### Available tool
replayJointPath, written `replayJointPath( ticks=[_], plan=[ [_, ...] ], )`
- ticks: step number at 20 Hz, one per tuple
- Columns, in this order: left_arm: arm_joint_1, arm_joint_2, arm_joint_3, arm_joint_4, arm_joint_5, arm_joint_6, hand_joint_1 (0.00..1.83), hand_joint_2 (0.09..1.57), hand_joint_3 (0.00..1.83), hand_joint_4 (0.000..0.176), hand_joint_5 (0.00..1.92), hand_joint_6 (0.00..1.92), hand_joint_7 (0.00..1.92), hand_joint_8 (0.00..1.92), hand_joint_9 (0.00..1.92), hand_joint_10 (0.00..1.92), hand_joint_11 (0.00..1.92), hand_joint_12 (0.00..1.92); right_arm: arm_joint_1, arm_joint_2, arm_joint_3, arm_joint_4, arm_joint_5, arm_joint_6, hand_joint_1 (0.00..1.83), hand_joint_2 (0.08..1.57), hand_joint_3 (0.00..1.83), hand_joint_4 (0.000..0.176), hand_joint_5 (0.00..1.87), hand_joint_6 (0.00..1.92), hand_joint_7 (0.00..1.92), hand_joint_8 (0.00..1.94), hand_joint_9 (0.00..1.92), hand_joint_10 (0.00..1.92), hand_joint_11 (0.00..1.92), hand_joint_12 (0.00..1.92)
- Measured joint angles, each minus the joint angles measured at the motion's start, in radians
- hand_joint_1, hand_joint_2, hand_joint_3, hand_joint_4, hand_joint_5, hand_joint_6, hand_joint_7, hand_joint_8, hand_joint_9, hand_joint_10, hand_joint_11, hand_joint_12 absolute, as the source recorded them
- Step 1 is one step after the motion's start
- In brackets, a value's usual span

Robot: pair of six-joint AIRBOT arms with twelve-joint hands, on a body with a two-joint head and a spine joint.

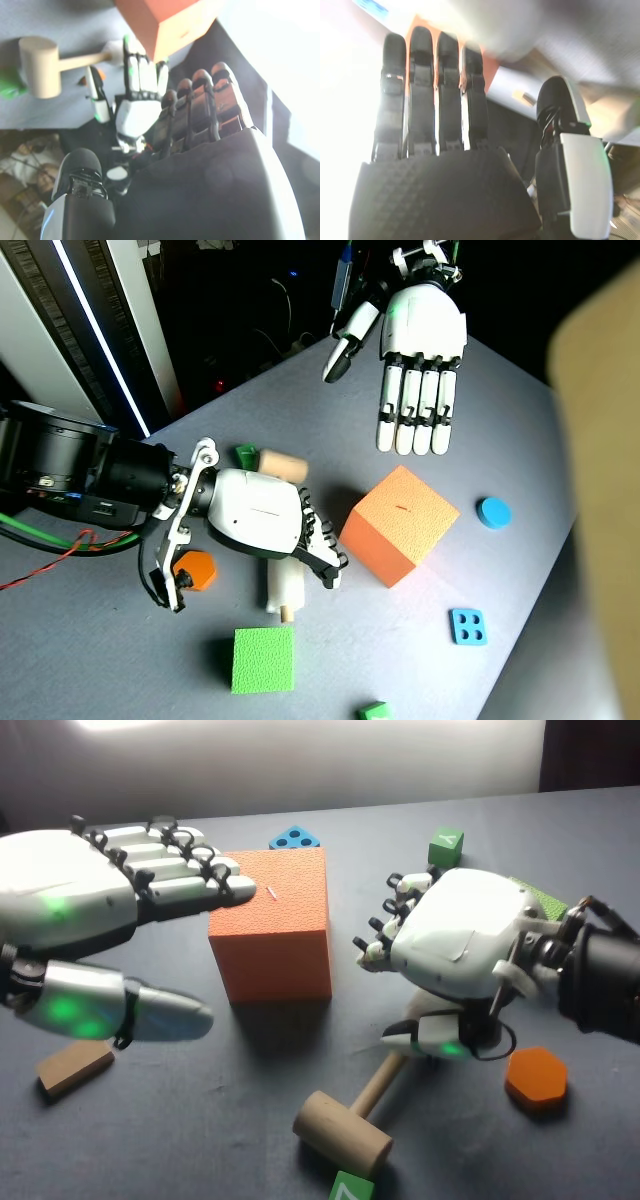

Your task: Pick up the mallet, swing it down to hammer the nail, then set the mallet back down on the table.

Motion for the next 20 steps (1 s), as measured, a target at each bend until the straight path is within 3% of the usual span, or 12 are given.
replayJointPath(
  ticks=[3,8,11,12,13,14,15,16,17,18,19,20],
  plan=[
    [-0.037,-0.001,-0.013,-0.092,0.084,0.087,0.00,1.15,0.00,0.000,0.07,0.00,0.05,0.00,0.04,0.00,0.02,0.02,0.028,0.063,-0.040,-0.002,0.012,0.035,0.34,1.13,0.00,0.000,0.55,0.01,0.62,0.00,0.60,0.00,0.26,0.75],
    [-0.083,-0.002,-0.047,-0.104,0.136,0.091,0.00,1.14,0.00,0.000,0.10,0.01,0.10,0.01,0.08,0.01,0.04,0.03,0.096,0.225,-0.125,-0.005,0.102,0.185,0.33,1.13,0.00,0.000,0.57,0.02,0.64,0.02,0.63,0.02,0.26,0.81],
    [-0.097,-0.002,-0.064,-0.103,0.131,0.098,0.00,1.17,0.00,0.000,0.37,0.00,0.48,0.01,0.41,0.03,0.20,0.18,0.136,0.314,-0.177,-0.010,0.193,0.245,0.43,1.06,0.00,0.000,0.76,0.05,0.84,0.08,0.82,0.10,0.33,0.94],
    [-0.100,-0.002,-0.069,-0.105,0.126,0.099,0.00,1.17,0.00,0.000,0.44,0.01,0.56,0.01,0.48,0.01,0.17,0.38,0.149,0.331,-0.186,-0.011,0.222,0.245,0.42,1.07,0.00,0.000,0.75,0.25,0.77,0.38,0.71,0.49,0.33,1.08],
    [-0.101,-0.002,-0.078,-0.105,0.121,0.105,0.00,1.18,0.00,0.000,0.54,0.04,0.66,0.07,0.59,0.05,0.14,0.59,0.156,0.346,-0.193,-0.014,0.238,0.256,0.42,1.07,0.00,0.000,0.63,0.68,0.60,0.88,0.55,0.96,0.31,1.27],
    [-0.102,-0.002,-0.086,-0.102,0.119,0.105,0.00,1.18,0.01,0.000,0.56,0.22,0.51,0.66,0.53,0.41,0.08,0.84,0.157,0.368,-0.203,-0.015,0.253,0.280,0.41,1.08,0.00,0.000,0.53,1.05,0.49,1.26,0.44,1.31,0.30,1.46],
    [-0.102,-0.002,-0.095,-0.097,0.116,0.105,0.00,1.18,0.01,0.000,0.56,0.22,0.51,0.66,0.53,0.41,0.08,0.84,0.156,0.394,-0.214,-0.015,0.279,0.302,0.41,1.08,0.00,0.000,0.53,1.05,0.49,1.26,0.44,1.31,0.30,1.46],
    [-0.102,-0.002,-0.111,-0.094,0.117,0.105,0.00,1.19,0.00,0.000,0.34,0.98,0.36,1.24,0.34,1.09,0.03,1.25,0.139,0.447,-0.246,-0.018,0.312,0.296,0.40,1.09,0.00,0.000,0.48,1.32,0.43,1.52,0.38,1.54,0.29,1.63],
    [-0.102,-0.002,-0.115,-0.094,0.114,0.105,0.00,1.19,0.00,0.000,0.34,0.98,0.36,1.24,0.34,1.09,0.03,1.25,0.138,0.459,-0.256,-0.018,0.314,0.290,0.40,1.09,0.00,0.000,0.48,1.32,0.43,1.52,0.38,1.54,0.29,1.63],
    [-0.102,-0.002,-0.118,-0.094,0.113,0.105,0.05,1.20,0.00,0.000,0.33,1.73,0.29,1.78,0.34,1.76,0.25,1.79,0.138,0.470,-0.264,-0.018,0.312,0.271,0.50,1.09,0.00,0.000,0.43,1.80,0.49,1.86,0.47,1.84,0.46,1.86],
    [-0.102,-0.002,-0.118,-0.093,0.108,0.105,0.02,1.19,0.00,0.000,0.42,1.88,0.44,1.89,0.45,1.89,0.45,1.89,0.139,0.476,-0.271,-0.018,0.300,0.254,0.57,1.07,0.00,0.000,0.54,1.90,0.56,1.92,0.59,1.91,0.68,1.91],
    [-0.103,-0.002,-0.118,-0.094,0.100,0.105,0.00,1.21,0.00,0.000,0.69,1.92,0.77,1.92,0.71,1.92,0.69,1.92,0.142,0.477,-0.272,-0.019,0.287,0.253,0.51,1.07,0.00,0.000,0.70,1.92,0.70,1.94,0.71,1.92,0.82,1.92]
  ],
)
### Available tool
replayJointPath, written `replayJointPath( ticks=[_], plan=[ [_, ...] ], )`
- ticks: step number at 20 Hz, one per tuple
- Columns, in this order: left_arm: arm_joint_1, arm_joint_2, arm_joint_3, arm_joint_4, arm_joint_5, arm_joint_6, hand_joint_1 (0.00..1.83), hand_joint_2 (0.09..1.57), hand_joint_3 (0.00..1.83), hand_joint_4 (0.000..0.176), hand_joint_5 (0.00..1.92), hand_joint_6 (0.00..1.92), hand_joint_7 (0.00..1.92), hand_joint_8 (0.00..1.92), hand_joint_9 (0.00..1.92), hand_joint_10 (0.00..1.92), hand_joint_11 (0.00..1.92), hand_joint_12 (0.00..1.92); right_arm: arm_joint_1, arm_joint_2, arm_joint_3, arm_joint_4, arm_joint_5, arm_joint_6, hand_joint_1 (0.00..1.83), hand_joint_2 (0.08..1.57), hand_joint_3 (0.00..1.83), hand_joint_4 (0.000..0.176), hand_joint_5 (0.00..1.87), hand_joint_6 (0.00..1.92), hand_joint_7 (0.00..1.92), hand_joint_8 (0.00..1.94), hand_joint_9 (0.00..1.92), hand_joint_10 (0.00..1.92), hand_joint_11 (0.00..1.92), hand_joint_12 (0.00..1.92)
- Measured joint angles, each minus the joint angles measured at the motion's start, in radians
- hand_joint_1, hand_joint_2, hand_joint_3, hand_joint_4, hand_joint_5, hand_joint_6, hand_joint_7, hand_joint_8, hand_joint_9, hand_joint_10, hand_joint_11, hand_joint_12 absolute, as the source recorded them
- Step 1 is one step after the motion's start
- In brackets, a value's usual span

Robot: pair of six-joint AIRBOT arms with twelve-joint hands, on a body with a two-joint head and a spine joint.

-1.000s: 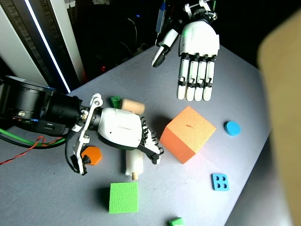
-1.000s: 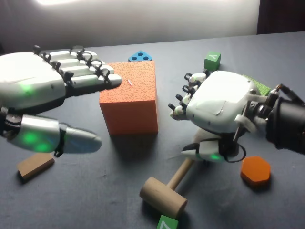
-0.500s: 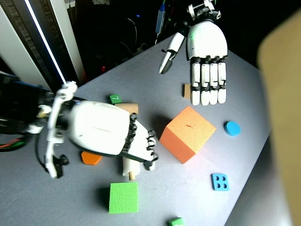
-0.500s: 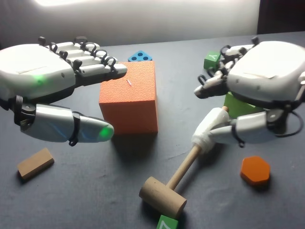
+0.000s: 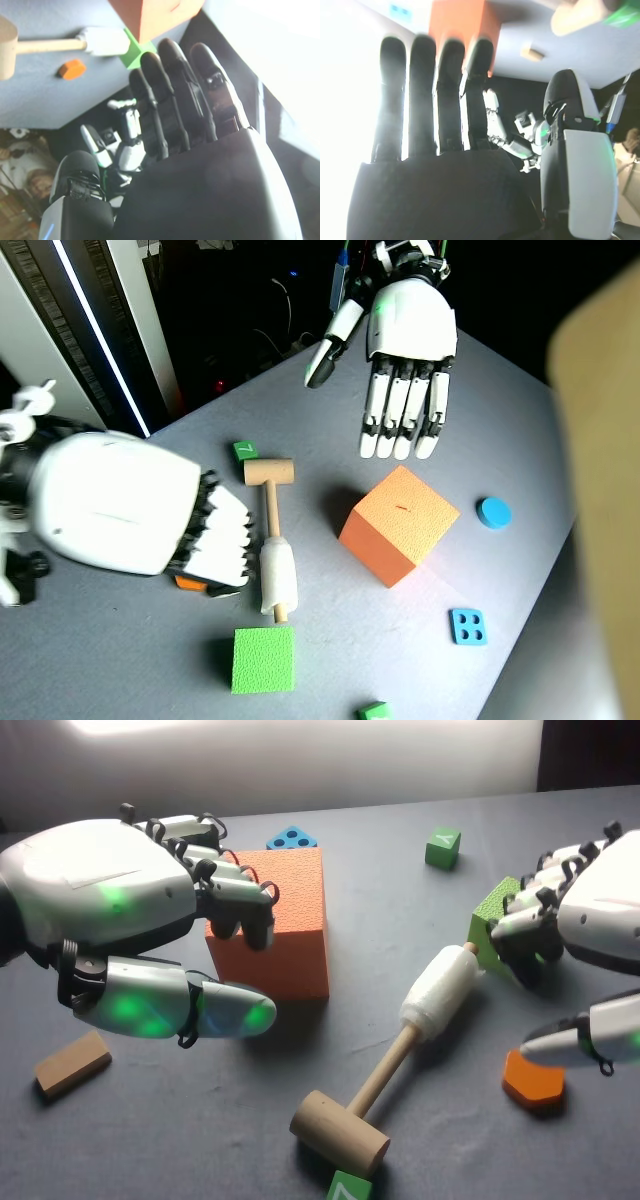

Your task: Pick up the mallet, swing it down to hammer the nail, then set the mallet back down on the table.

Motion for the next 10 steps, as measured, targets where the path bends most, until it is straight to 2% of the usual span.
replayJointPath(
  ticks=[1,2,4,5,6,7,9,10],
  plan=[
    [-0.002,0.000,0.000,0.000,-0.005,0.000,0.00,1.20,0.00,0.000,0.85,1.92,0.92,1.92,0.82,1.92,0.73,1.92,0.000,0.000,0.000,0.000,-0.005,0.000,0.50,1.07,0.00,0.000,0.77,1.92,0.76,1.94,0.76,1.92,0.88,1.92],
    [-0.002,0.000,0.000,0.000,-0.013,0.000,0.00,1.17,0.00,0.000,1.12,1.86,1.18,1.89,1.06,1.92,0.87,1.92,0.000,0.000,0.000,0.000,-0.005,0.000,0.41,1.10,0.00,0.000,0.90,1.92,0.88,1.94,0.87,1.92,1.01,1.92],
    [-0.002,0.000,0.000,0.000,-0.013,0.000,0.00,1.15,0.00,0.000,1.34,1.92,1.38,1.92,1.33,1.92,1.23,1.92,0.005,0.000,0.000,0.000,-0.005,0.000,0.44,1.08,0.00,0.000,1.11,1.92,1.15,1.94,1.13,1.92,1.22,1.92],
    [-0.002,0.000,0.000,0.003,-0.019,0.000,0.02,1.14,0.00,0.093,1.42,1.92,1.47,1.92,1.45,1.92,1.45,1.92,0.004,0.000,0.000,0.000,-0.014,0.000,0.46,1.06,0.00,0.000,1.28,1.92,1.35,1.94,1.36,1.92,1.44,1.92],
    [-0.002,0.000,0.000,0.005,-0.025,0.000,0.02,1.16,0.00,0.159,1.48,1.92,1.54,1.92,1.55,1.92,1.61,1.92,0.004,0.000,0.000,0.000,-0.024,0.000,0.40,1.08,0.00,0.000,1.44,1.92,1.52,1.94,1.52,1.92,1.56,1.92],
    [-0.002,0.000,-0.002,0.006,-0.028,0.000,0.06,1.19,0.01,0.173,1.50,1.92,1.55,1.92,1.58,1.92,1.65,1.92,0.004,0.000,0.000,0.000,-0.029,0.000,0.38,1.12,0.01,0.000,1.50,1.92,1.58,1.94,1.59,1.92,1.61,1.92],
    [-0.002,0.000,-0.010,0.014,-0.030,0.000,0.22,1.35,0.04,0.176,1.58,1.92,1.63,1.92,1.68,1.92,1.74,1.92,0.004,0.000,0.000,0.000,-0.035,0.000,0.50,1.28,0.03,0.000,1.47,1.92,1.59,1.94,1.63,1.92,1.67,1.92],
    [-0.002,0.000,-0.013,0.018,-0.036,0.000,0.66,1.39,0.01,0.176,1.60,1.92,1.67,1.92,1.71,1.92,1.75,1.92,0.004,0.000,0.000,0.000,-0.040,0.000,0.73,1.34,0.03,0.000,1.44,1.92,1.61,1.94,1.66,1.92,1.72,1.92]
  ],
)
